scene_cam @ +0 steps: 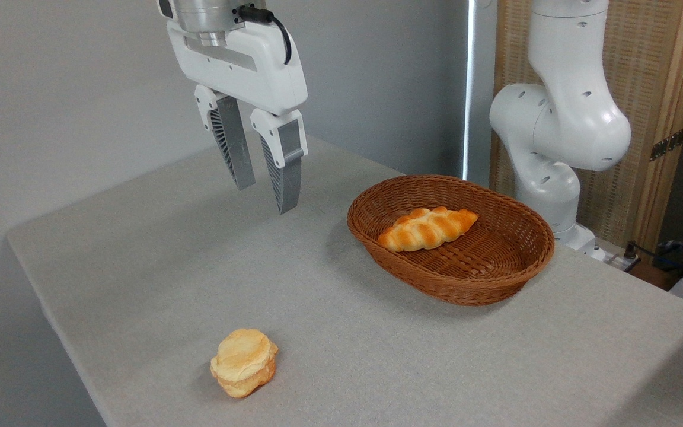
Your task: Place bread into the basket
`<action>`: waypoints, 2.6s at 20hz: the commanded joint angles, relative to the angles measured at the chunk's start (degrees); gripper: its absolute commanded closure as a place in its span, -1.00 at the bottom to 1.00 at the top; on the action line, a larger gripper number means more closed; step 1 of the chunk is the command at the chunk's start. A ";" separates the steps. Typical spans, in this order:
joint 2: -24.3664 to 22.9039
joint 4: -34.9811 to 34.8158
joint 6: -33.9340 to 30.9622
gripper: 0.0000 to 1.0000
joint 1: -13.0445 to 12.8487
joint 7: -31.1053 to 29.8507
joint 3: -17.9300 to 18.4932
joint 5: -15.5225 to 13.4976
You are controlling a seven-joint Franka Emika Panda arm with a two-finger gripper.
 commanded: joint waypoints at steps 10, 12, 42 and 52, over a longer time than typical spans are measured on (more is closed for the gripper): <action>0.19 0.56 -1.77 -1.00 -0.55 -0.06 0.26 -0.01; 0.36 0.39 -1.60 -1.00 -0.72 -0.06 0.18 -0.01; 6.51 -19.03 31.52 -1.00 -1.78 -0.06 -0.18 12.03; 9.24 -20.88 38.31 -1.00 -1.95 0.38 -0.26 16.23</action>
